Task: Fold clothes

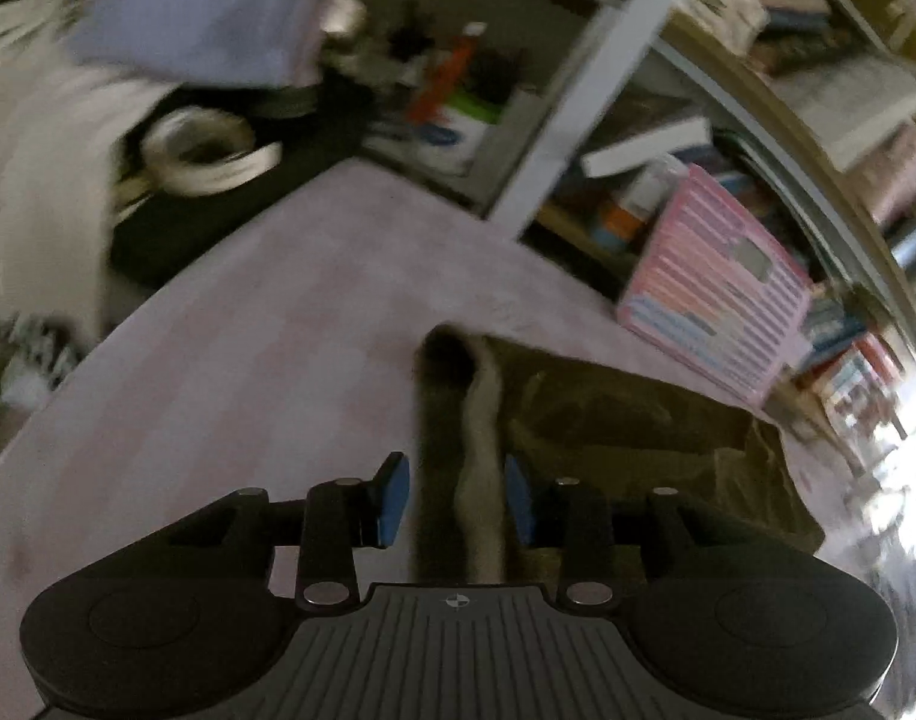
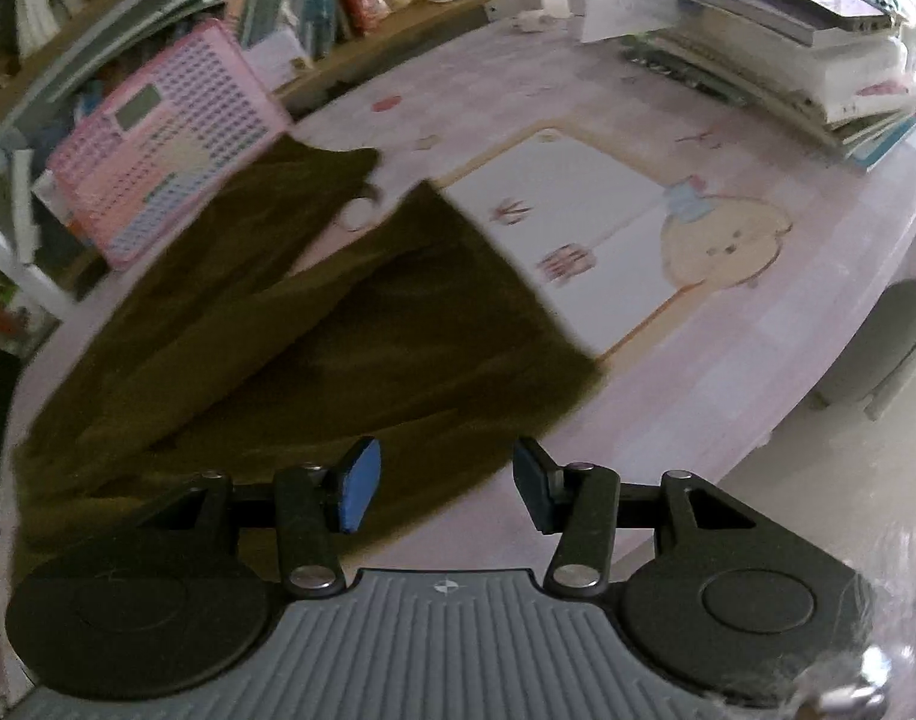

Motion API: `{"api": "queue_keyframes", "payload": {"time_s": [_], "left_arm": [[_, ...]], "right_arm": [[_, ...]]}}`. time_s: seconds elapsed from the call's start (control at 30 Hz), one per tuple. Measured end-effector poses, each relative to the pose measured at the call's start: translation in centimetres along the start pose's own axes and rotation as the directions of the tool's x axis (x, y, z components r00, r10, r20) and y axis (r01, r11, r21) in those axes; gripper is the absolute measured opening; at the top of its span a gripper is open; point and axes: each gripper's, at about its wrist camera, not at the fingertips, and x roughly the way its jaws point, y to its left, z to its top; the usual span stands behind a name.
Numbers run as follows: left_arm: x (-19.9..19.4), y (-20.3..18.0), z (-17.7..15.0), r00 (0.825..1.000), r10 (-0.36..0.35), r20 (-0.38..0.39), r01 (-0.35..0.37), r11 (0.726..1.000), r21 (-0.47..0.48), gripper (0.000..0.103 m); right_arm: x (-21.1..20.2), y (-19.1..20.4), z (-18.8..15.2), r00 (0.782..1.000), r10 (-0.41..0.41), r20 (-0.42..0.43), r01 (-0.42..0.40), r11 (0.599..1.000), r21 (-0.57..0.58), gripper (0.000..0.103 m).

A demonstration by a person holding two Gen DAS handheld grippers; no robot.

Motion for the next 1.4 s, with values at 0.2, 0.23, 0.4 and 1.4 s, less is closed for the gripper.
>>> {"api": "queue_keyframes", "payload": {"time_s": [0.2,0.23,0.4,1.4], "left_arm": [[-3.8,-1.0,-5.1,0.995,0.096,0.010,-0.094,0.986,-0.138,0.050],[-4.4,-1.1,-5.9,0.994,0.107,0.009,-0.104,0.982,-0.155,0.050],[-6.5,-1.3,-9.5,0.989,0.145,0.006,-0.137,0.947,-0.290,0.062],[-3.6,-0.1,-8.4,0.987,0.152,-0.056,-0.161,0.888,-0.431,0.017]], "right_arm": [[2.0,-4.5,2.5,0.999,0.029,-0.037,-0.029,1.000,-0.003,0.056],[2.5,-4.9,2.9,0.998,0.040,-0.049,-0.040,0.999,-0.001,0.056],[4.0,-6.1,4.1,0.987,0.121,-0.103,-0.124,0.992,-0.023,0.052],[2.3,-8.7,3.9,0.968,0.183,-0.170,-0.195,0.979,-0.058,0.007]]}}
